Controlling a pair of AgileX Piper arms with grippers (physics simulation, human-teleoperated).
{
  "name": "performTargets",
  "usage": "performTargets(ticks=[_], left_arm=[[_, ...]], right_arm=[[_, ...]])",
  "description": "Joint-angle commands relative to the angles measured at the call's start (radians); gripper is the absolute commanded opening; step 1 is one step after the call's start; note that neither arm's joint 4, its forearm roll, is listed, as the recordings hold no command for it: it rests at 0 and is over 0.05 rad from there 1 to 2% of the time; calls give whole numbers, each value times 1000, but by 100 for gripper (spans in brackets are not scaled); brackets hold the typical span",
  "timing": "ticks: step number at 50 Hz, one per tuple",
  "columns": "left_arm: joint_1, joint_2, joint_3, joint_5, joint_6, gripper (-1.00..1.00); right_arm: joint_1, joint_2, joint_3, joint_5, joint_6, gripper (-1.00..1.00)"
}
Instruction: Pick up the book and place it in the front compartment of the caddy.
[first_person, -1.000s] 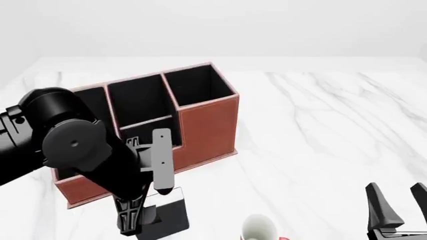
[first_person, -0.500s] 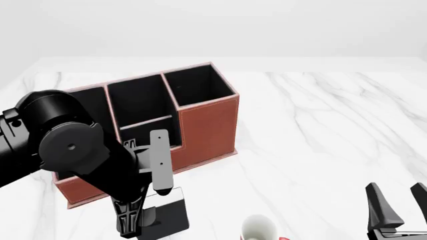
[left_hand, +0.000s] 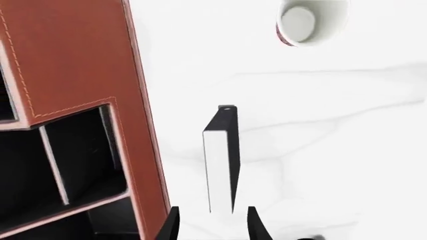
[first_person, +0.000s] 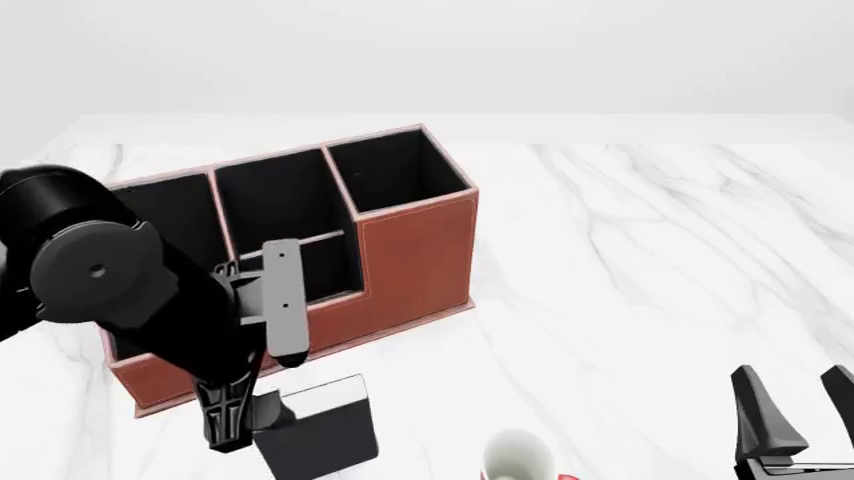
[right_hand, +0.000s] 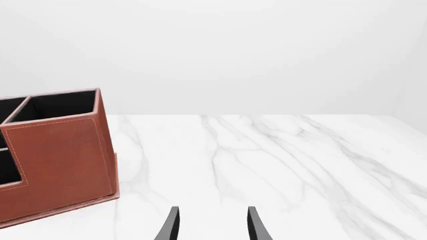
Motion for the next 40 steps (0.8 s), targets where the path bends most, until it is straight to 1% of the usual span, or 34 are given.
performTargets(ticks=[1, 17, 23, 40], left_arm=[[24, -5, -20, -7, 20, 100], [5, 32, -16, -63, 11, 100], [-17, 49, -5, -86, -14, 100], [-48, 67, 19, -130, -51, 100]], right_arm=[[1, -1, 1, 0, -1, 100], [1, -1, 1, 0, -1, 100], [1, -1, 1, 0, -1, 100], [1, -1, 1, 0, 0, 100]])
